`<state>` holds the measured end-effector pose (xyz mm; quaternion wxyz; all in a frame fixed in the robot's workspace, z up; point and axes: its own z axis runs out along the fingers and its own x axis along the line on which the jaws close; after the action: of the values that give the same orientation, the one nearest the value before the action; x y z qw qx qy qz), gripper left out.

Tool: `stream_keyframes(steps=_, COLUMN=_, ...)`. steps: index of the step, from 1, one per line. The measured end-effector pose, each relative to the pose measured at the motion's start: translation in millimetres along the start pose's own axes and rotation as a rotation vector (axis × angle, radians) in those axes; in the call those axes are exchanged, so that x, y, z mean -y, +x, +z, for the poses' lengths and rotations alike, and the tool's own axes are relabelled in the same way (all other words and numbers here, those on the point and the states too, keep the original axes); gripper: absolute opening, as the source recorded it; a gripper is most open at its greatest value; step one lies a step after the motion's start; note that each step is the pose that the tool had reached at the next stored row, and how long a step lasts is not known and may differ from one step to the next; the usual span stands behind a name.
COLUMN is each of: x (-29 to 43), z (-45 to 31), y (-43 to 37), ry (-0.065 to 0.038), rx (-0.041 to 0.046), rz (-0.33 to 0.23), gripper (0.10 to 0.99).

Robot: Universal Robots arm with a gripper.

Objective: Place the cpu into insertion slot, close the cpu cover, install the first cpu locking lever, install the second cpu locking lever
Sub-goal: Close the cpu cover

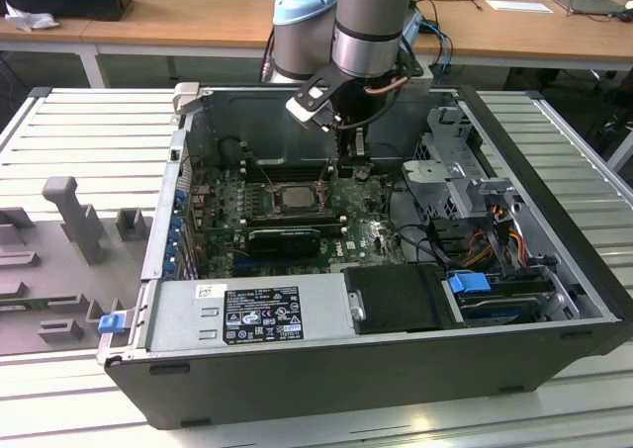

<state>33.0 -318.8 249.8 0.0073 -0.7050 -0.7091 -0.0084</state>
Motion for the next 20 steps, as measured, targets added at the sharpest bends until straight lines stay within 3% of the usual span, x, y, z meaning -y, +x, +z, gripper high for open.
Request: stream_keyframes(steps=20, x=10.9, z=0.3, y=0.1, ry=0.0, rx=-0.0001, rz=0.0, gripper=0.106)
